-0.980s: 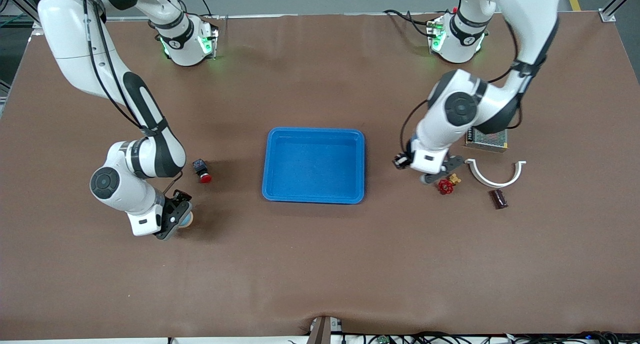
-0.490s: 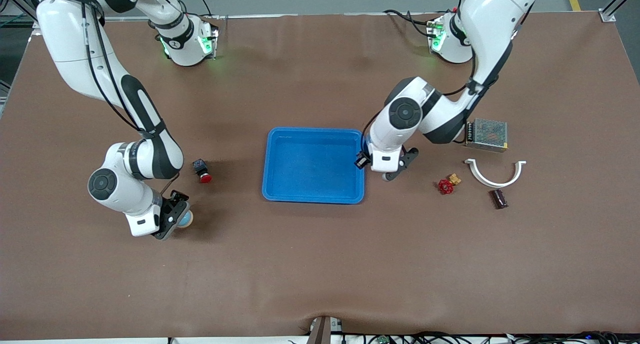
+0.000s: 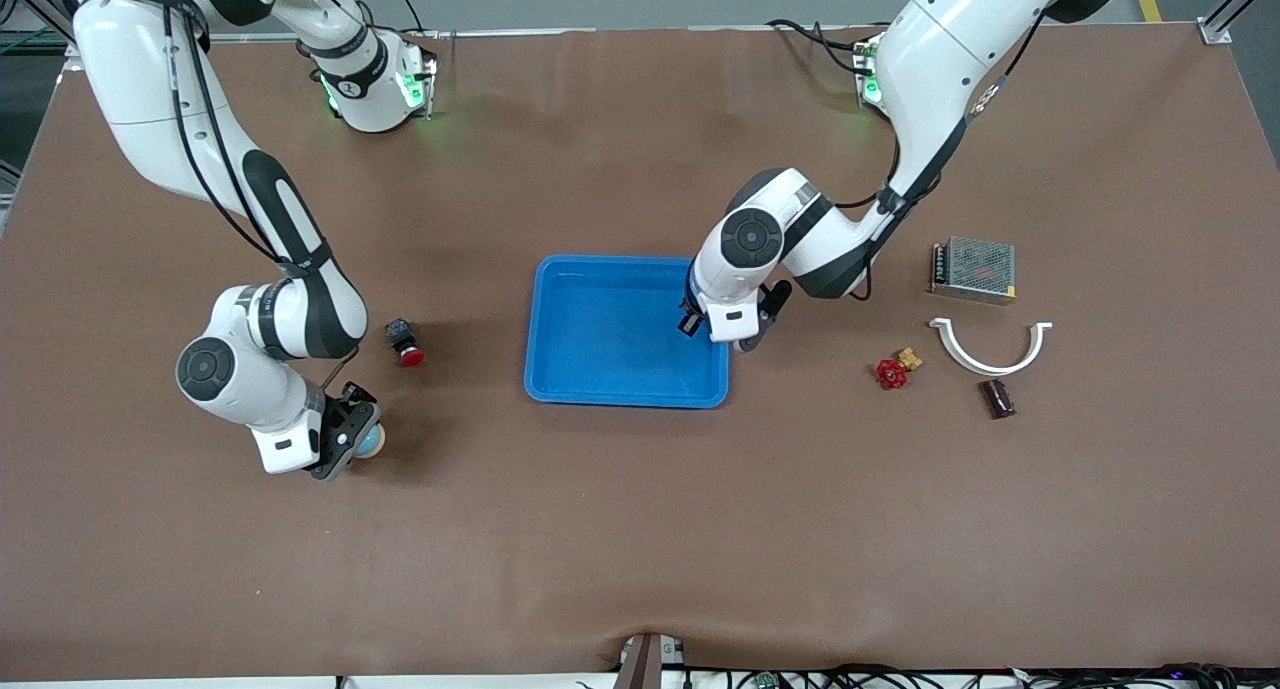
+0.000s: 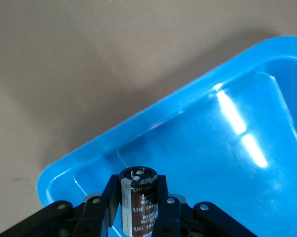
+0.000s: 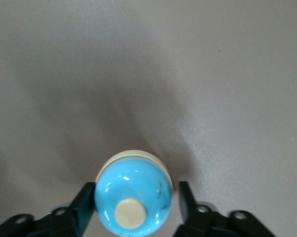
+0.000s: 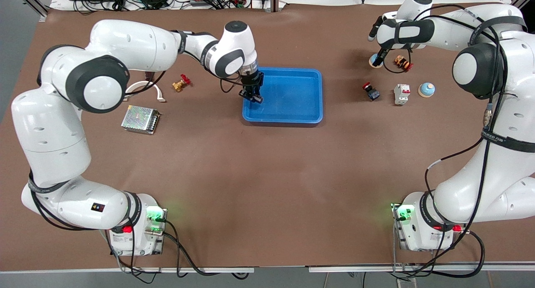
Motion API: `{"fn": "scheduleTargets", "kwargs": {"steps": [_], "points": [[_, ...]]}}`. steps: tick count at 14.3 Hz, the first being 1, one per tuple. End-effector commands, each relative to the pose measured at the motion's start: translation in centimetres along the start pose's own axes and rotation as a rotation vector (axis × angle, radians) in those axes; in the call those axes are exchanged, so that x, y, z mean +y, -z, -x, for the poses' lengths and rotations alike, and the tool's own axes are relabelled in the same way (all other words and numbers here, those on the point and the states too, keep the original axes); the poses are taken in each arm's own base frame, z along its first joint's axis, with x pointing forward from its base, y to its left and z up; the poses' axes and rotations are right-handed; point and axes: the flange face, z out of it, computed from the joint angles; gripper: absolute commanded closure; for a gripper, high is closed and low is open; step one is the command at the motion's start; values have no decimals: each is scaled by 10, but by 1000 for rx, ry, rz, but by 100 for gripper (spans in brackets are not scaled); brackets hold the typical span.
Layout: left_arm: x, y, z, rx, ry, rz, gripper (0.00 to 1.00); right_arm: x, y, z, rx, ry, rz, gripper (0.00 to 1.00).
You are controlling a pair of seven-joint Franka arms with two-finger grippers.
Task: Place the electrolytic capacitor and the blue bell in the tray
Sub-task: 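Carry the capacitor into the tray with the left gripper and release it, then carry the bell with the right gripper while the left gripper grasps a capacitor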
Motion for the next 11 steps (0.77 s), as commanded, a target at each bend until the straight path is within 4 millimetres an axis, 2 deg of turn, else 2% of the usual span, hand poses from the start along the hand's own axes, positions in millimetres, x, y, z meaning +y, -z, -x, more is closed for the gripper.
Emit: {"fn": "scheduleTargets", "kwargs": {"steps": [1, 2, 3, 4, 5, 7, 9, 11], "points": [[4, -14, 2, 46, 44, -21, 92, 0, 2, -5, 13, -1, -6, 71], [4, -15, 1, 46, 53, -22, 87, 0, 4, -6, 15, -5, -6, 72], [7, -15, 1, 44, 61, -19, 70, 0, 5, -6, 15, -25, -6, 73], [8, -14, 1, 44, 65, -16, 41, -2, 7, -9, 6, -48, -21, 73], [8, -13, 0, 45, 65, -14, 0, -3, 12, -13, -9, -74, -47, 74], [13, -5, 0, 45, 68, 1, 0, -1, 38, -29, -17, -93, -66, 74], [18, 10, -4, 61, 73, -16, 0, -1, 55, -42, -25, -146, -83, 73], [30, 36, -13, 83, 88, -42, 0, -15, 95, -71, -38, -221, -100, 73]]}}
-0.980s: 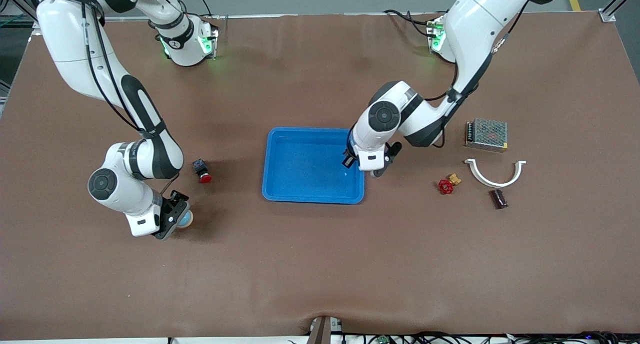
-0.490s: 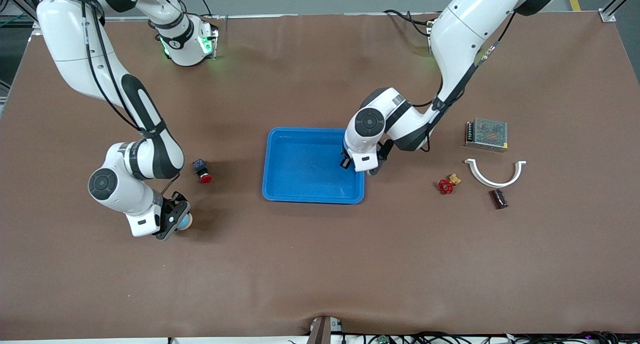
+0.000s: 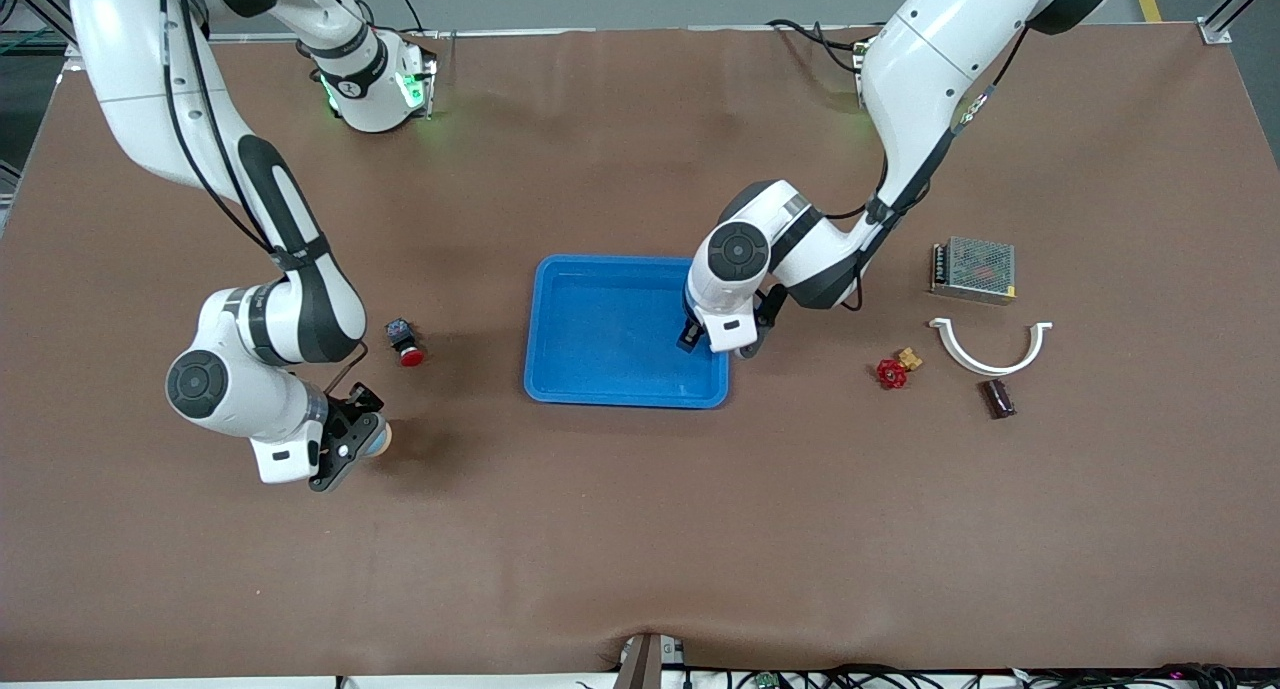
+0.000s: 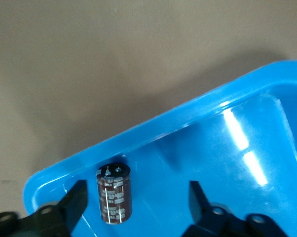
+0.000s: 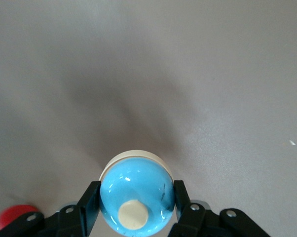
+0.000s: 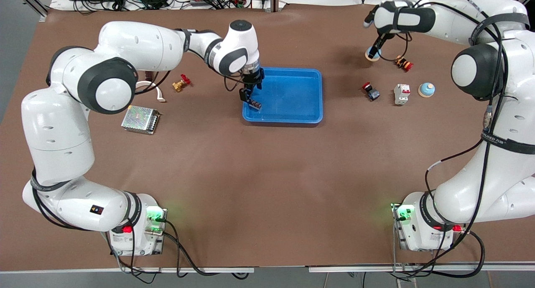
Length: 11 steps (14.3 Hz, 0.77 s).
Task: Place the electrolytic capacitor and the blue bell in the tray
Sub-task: 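Carry the bell with the right gripper while the left gripper grasps a capacitor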
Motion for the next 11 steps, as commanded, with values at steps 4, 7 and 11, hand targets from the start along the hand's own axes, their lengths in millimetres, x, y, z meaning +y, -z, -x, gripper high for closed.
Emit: {"fn": "scheduleTargets", "kwargs": {"steps": [4, 7, 11], "points": [[23, 67, -47, 161, -12, 0, 0, -83, 86, -62, -31, -270, -35, 73], [22, 88, -91, 187, -114, -14, 0, -123, 98, -82, -37, -385, -33, 76], [12, 115, -174, 190, -268, -56, 0, -181, 115, -109, -23, -560, -20, 76]]}}
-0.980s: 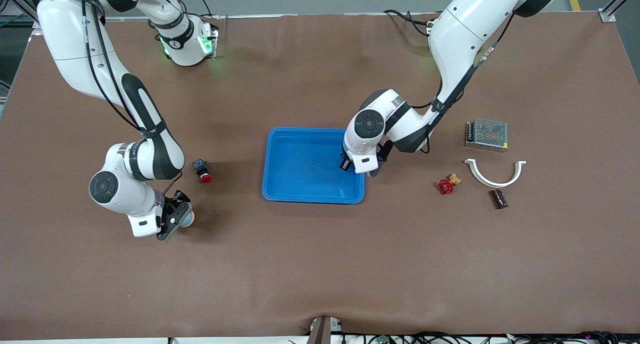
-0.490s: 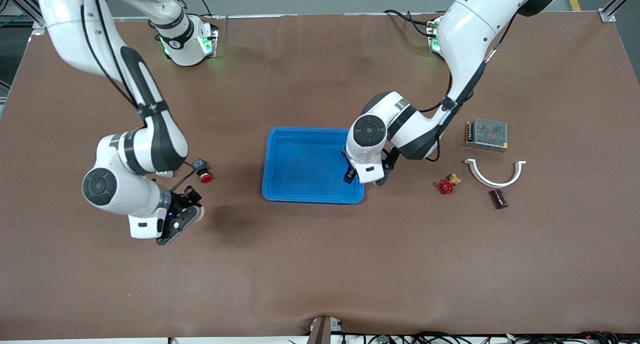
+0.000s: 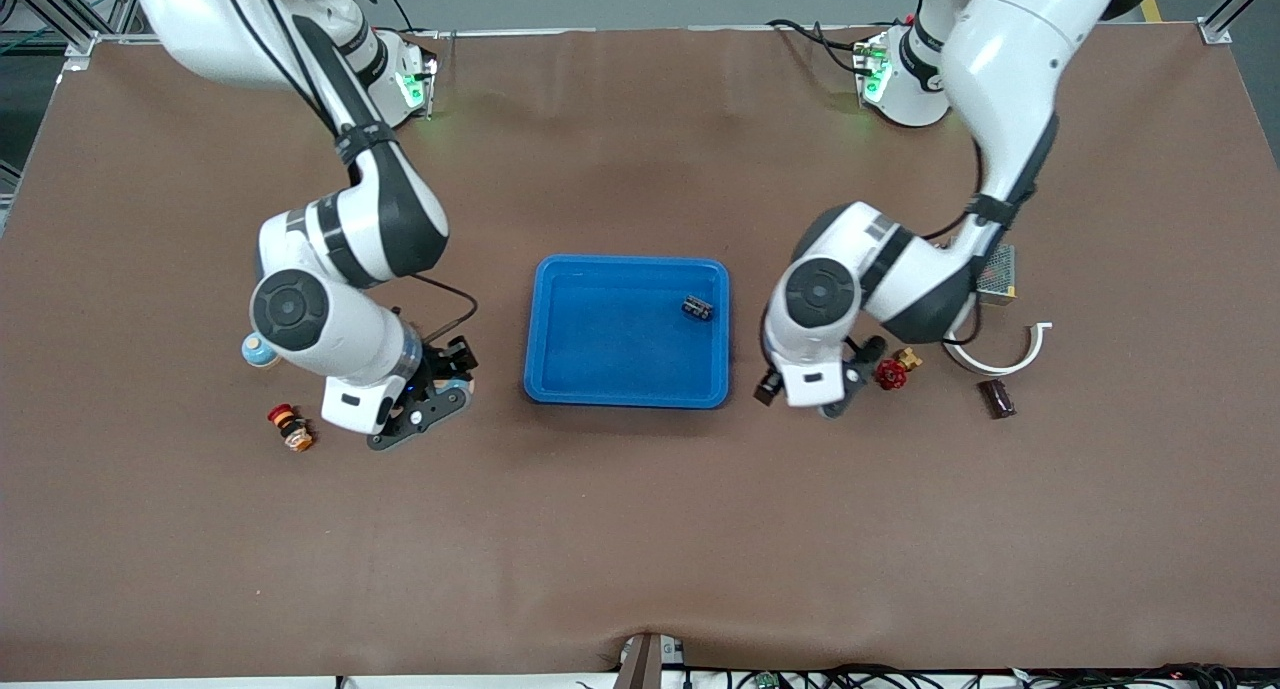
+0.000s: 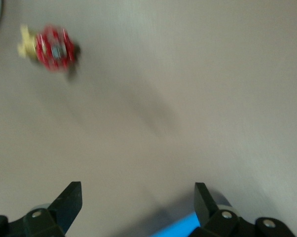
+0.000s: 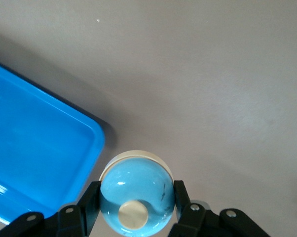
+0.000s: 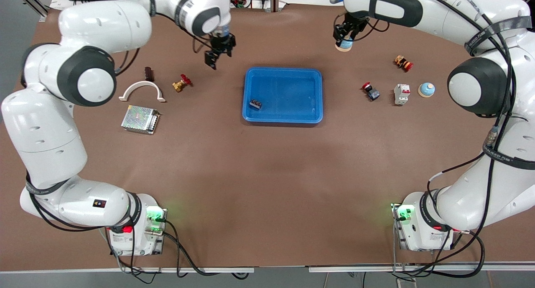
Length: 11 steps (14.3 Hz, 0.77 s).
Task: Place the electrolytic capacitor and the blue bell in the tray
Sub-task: 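Carry the bell with the right gripper while the left gripper grasps a capacitor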
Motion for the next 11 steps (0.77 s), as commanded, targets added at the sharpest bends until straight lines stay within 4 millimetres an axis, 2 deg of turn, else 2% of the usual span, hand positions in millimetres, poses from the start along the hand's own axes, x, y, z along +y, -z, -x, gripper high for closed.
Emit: {"fn": "scheduleTargets", "kwargs": {"steps": [1, 4, 7, 9, 11], "points": [[-24, 8, -49, 16, -127, -36, 0, -43, 13, 12, 4, -123, -3, 76], [-50, -3, -110, 25, -220, -63, 0, -82, 7, 22, 17, -218, -2, 76], [-80, -25, -163, 52, -310, -105, 0, -113, -16, 42, 71, -285, -1, 79], [-95, -38, -186, 69, -352, -102, 0, -126, -31, 53, 82, -297, 0, 79], [-117, -55, -213, 95, -413, -119, 0, -139, -44, 62, 81, -305, 3, 79]]}}
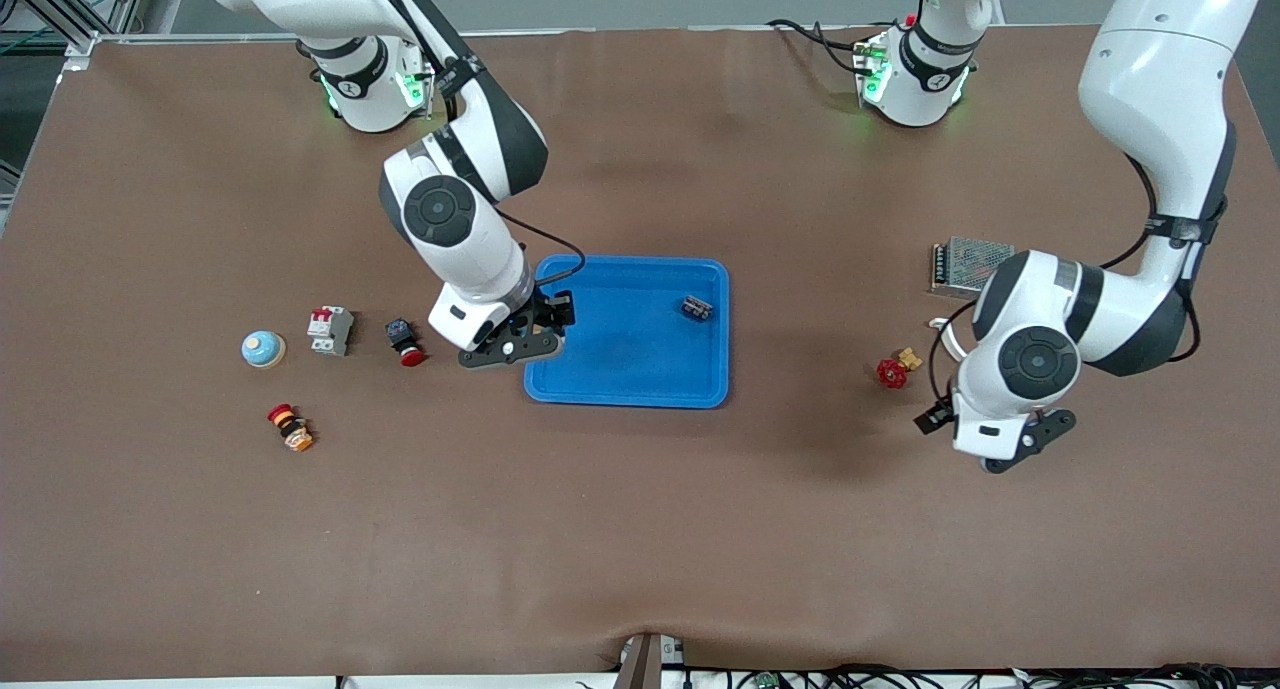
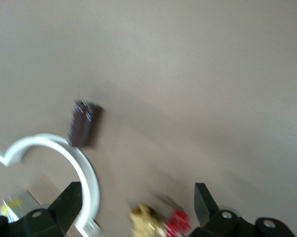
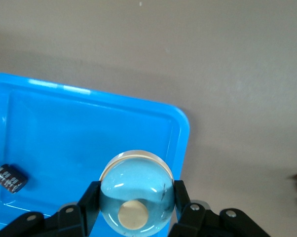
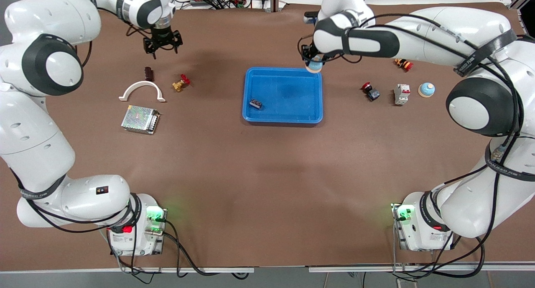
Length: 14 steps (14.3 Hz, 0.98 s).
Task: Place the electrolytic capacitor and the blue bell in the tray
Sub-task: 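Carry the bell with the right gripper while the left gripper grasps a capacitor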
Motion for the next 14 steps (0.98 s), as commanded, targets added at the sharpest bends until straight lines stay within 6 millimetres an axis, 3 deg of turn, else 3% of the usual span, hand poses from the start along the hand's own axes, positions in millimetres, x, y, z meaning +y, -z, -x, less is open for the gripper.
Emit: {"fn": "scheduleTargets", "kwargs": {"steps": [1, 5, 7, 10, 12, 14], "points": [[-32, -23, -14, 36, -86, -3, 0, -6, -6, 27, 6, -17, 8, 79], [-71, -65, -25, 38, -160, 68, 0, -23, -29, 45, 22, -53, 1, 79], [-76, -78, -22, 32, -199, 80, 1, -32, -41, 55, 26, -50, -2, 79], [-84, -94, -20, 33, -219, 77, 10, -32, -64, 66, 48, -47, -12, 79], [-89, -102, -18, 53, -246, 64, 19, -34, -78, 71, 48, -40, -11, 79], [-96, -107, -20, 49, -239, 63, 43, -41, -90, 76, 50, -48, -13, 79]]}}
